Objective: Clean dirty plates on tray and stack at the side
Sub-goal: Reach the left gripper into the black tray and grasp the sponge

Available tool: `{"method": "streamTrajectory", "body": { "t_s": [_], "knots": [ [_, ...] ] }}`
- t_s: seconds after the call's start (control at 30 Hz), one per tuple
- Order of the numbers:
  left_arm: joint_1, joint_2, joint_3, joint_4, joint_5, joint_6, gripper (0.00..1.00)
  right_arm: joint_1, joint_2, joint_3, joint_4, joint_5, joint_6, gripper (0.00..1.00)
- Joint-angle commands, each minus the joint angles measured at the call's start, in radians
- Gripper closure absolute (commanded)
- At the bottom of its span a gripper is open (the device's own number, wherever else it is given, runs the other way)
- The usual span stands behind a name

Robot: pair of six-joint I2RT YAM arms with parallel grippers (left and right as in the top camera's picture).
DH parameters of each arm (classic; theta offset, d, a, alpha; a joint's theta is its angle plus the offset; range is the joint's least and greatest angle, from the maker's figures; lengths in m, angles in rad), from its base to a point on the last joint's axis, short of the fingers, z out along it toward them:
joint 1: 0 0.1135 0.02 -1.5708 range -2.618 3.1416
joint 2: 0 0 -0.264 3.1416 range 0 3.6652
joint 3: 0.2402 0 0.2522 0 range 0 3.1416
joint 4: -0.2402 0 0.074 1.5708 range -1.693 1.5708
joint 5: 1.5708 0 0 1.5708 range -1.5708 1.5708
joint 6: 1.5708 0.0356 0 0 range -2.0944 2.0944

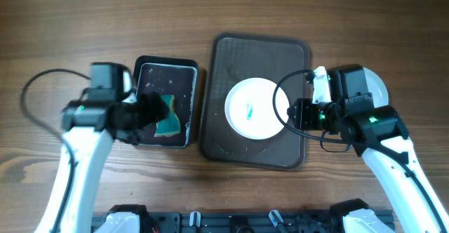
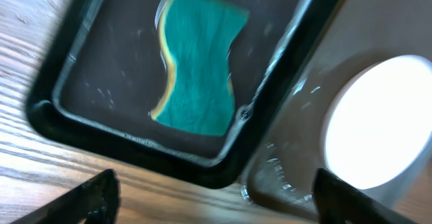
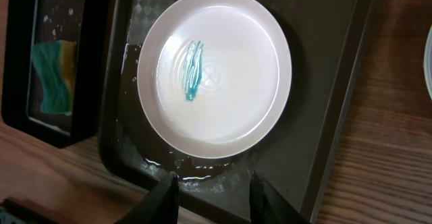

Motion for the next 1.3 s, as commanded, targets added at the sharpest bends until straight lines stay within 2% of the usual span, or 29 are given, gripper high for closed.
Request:
{"method": "streamTrajectory", "body": {
  "t_s": [0.0, 0.1, 0.17, 0.23, 0.3, 0.37, 0.4, 0.43, 0.63, 0.7, 0.73, 0.8, 0.9, 0.93, 0.97, 1.07, 1.27],
  "knots": [
    [-0.079, 0.138, -0.031, 0.033, -0.053, 0.000, 0.21, 0.002, 0.008, 0.016, 0.003, -0.020, 0.027, 0.65],
    [-0.119, 0.280, -0.031, 0.089, -0.177, -0.113, 0.26, 0.002, 0.010, 0.016, 0.002, -0.019, 0.026, 0.64],
    [-0.131, 0.342, -0.031, 0.115, -0.177, -0.115, 0.30, 0.002, 0.010, 0.016, -0.001, -0.019, 0.026, 0.64],
    [-0.145, 0.401, -0.031, 0.134, -0.194, -0.116, 0.39, 0.002, 0.010, 0.016, -0.002, -0.019, 0.026, 0.64],
    [-0.153, 0.457, -0.031, 0.165, -0.196, -0.116, 0.52, 0.002, 0.010, 0.016, -0.002, -0.019, 0.026, 0.65],
    [-0.159, 0.499, -0.031, 0.188, -0.192, -0.116, 0.70, 0.002, 0.010, 0.016, 0.001, -0.019, 0.026, 0.64],
    [-0.161, 0.521, -0.031, 0.190, -0.193, -0.115, 0.87, 0.002, 0.010, 0.016, 0.004, -0.019, 0.026, 0.64],
    [-0.161, 0.531, -0.031, 0.188, -0.191, -0.115, 0.96, 0.002, 0.010, 0.016, 0.005, -0.019, 0.026, 0.64],
    [-0.161, 0.502, -0.001, 0.146, -0.179, -0.111, 0.96, 0.002, 0.010, 0.016, 0.002, -0.019, 0.023, 0.64],
    [-0.161, 0.487, 0.034, 0.094, -0.177, -0.111, 0.60, 0.002, 0.010, 0.016, 0.003, -0.019, 0.023, 0.64],
    [-0.161, 0.478, 0.056, 0.066, -0.177, -0.106, 0.52, 0.002, 0.010, 0.016, 0.002, -0.019, 0.023, 0.64],
    [-0.161, 0.459, 0.109, 0.014, -0.178, -0.074, 0.45, 0.002, 0.010, 0.016, 0.002, -0.019, 0.023, 0.64],
    [-0.161, 0.440, 0.163, -0.015, -0.180, -0.033, 0.43, 0.002, 0.010, 0.016, 0.002, -0.015, 0.023, 0.64],
    [-0.160, 0.434, 0.174, -0.014, -0.188, -0.030, 0.37, 0.002, 0.010, 0.016, 0.002, -0.015, 0.023, 0.64],
    [-0.160, 0.430, 0.177, -0.005, -0.207, -0.031, 0.36, 0.002, 0.010, 0.016, 0.002, -0.015, 0.023, 0.64],
    [-0.160, 0.433, 0.171, 0.034, -0.305, -0.033, 0.42, 0.002, 0.010, 0.016, 0.005, -0.015, 0.023, 0.63],
    [-0.160, 0.457, 0.077, 0.203, -0.335, -0.032, 0.40, 0.002, 0.010, 0.016, 0.005, -0.015, 0.023, 0.63]
  ]
}}
